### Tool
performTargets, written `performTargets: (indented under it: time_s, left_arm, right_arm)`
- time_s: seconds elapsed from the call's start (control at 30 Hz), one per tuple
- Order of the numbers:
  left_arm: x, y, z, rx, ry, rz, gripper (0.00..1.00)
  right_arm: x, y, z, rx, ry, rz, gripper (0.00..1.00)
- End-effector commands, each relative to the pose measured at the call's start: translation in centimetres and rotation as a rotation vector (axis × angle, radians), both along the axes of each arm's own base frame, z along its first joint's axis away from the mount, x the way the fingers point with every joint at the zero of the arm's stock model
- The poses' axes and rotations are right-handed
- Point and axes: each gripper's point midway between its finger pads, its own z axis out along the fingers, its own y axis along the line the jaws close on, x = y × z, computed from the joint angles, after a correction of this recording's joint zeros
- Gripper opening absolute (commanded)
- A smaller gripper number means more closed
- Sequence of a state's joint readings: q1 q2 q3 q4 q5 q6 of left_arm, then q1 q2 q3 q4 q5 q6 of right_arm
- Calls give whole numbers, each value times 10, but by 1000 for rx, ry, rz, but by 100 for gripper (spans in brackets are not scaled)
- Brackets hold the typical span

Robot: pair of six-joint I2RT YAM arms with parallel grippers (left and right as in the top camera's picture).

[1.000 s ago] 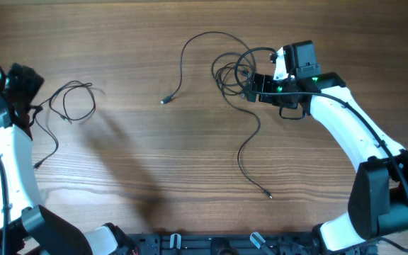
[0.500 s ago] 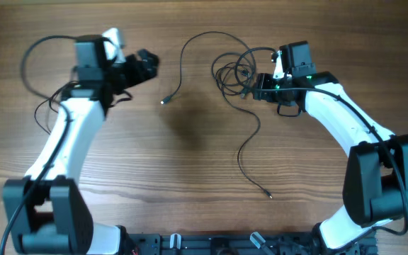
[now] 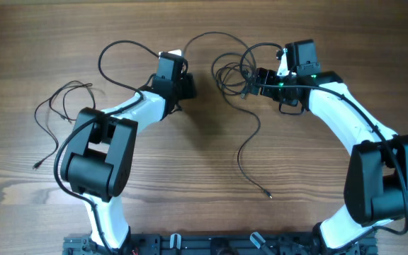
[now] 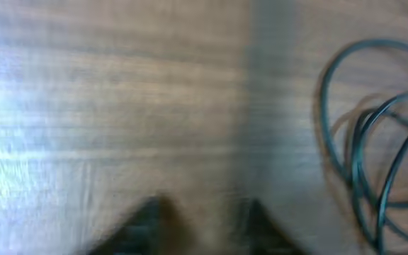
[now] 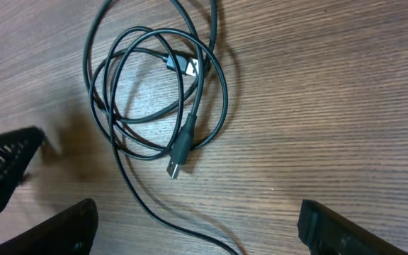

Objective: Untangle cables
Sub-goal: 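Move the left gripper back to the remaining cable bundle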

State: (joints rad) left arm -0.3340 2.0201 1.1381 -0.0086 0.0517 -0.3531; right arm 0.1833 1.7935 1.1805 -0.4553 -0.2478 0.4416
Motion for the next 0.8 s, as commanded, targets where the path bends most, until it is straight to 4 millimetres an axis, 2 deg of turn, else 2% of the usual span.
performTargets:
  time_s: [0.0,0.07,0.13,0.17,0.2,0.23,0.27,0.37,0.47,0.53,0.57,0.67,0.77]
  left_arm:
    - [-21,-33,22,-153,52,-141,4]
    - [-29,-33,59,-172,27,-155,4]
    - [-31,-32,113,-198,-70,-164,4]
    - [-33,-31,148,-218,-146,-170,4]
    - [-36,-30,172,-230,-199,-172,4]
    - [-39,-24,203,-233,-272,-158,4]
    - [-42,-19,224,-233,-323,-145,4]
    - [-57,-9,274,-249,-441,-132,4]
    - [-77,-2,309,-268,-510,-135,4]
    - [-85,0,323,-278,-543,-138,4]
    - [-92,-1,333,-294,-565,-155,4]
    - [-111,-13,349,-359,-581,-250,4]
    - [-128,-25,370,-421,-628,-346,4]
  right_arm:
    - [-5,4,-8,16,29,8,93]
    - [-5,4,-8,17,32,12,88]
    - [-7,4,-9,16,39,13,88]
    - [-10,4,-8,19,48,15,88]
    - [-13,6,-5,33,53,22,88]
    - [-15,10,2,52,43,52,88]
    - [-15,13,10,62,15,91,88]
    - [-13,15,46,67,-83,146,89]
    - [-13,14,114,47,-283,205,93]
    - [-20,12,150,25,-395,244,95]
    - [-28,10,176,13,-472,258,95]
    - [-37,8,217,17,-594,251,96]
    - [-40,15,233,14,-675,319,95]
